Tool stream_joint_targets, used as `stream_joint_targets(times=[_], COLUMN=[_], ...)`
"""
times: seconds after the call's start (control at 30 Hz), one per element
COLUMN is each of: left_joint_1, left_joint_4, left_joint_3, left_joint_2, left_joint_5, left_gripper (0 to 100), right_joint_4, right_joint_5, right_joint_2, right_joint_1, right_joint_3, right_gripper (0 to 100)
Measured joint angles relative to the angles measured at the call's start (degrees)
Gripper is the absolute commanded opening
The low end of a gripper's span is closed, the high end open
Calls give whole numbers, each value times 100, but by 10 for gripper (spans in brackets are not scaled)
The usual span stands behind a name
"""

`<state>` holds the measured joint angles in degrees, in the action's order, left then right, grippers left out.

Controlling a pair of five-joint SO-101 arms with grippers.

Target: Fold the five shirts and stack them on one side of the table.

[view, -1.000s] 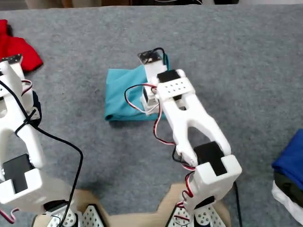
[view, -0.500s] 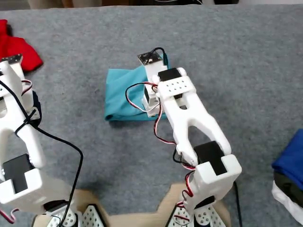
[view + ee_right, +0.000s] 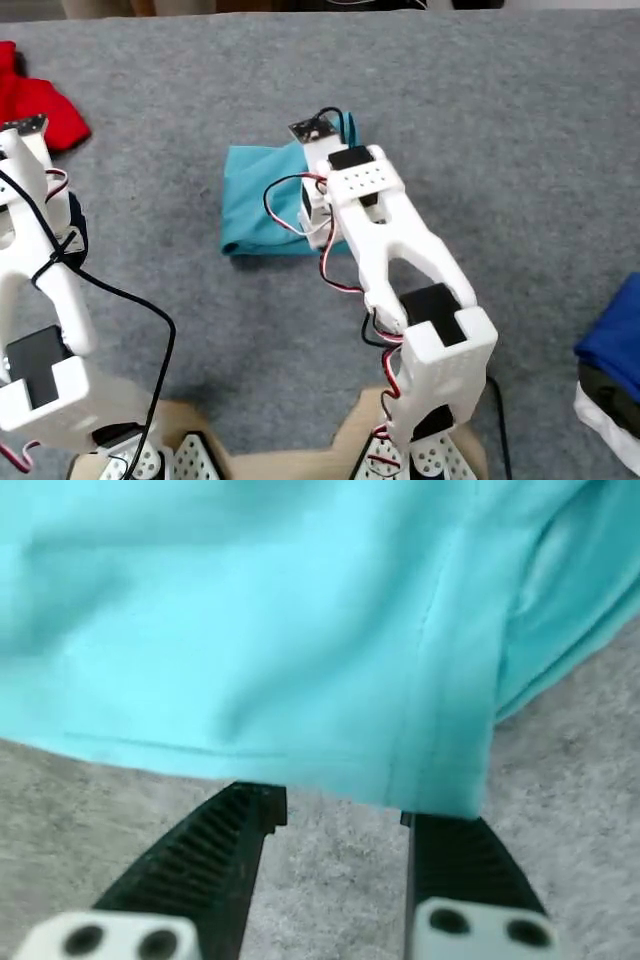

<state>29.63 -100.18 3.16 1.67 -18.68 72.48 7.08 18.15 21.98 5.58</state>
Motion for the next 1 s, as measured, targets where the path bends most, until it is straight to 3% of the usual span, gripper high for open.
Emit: stream_joint_targets(times=[0.2, 0.37, 0.87, 1.0], left_joint_1=[0, 0, 0, 0], left_joint_4=[0, 0, 0, 0], left_joint_3=[0, 0, 0, 0], left_joint_2=[0, 0, 0, 0], left_joint_5=[0, 0, 0, 0], left_gripper=[19, 19, 19, 19], right_joint_4=[0, 0, 457, 554], right_joint_5=[18, 18, -18, -79], right_joint_2=[0, 0, 0, 0], right_joint_1=[0, 0, -26, -18], right_joint_3=[-264, -264, -264, -264], right_gripper=[190, 45, 56, 149])
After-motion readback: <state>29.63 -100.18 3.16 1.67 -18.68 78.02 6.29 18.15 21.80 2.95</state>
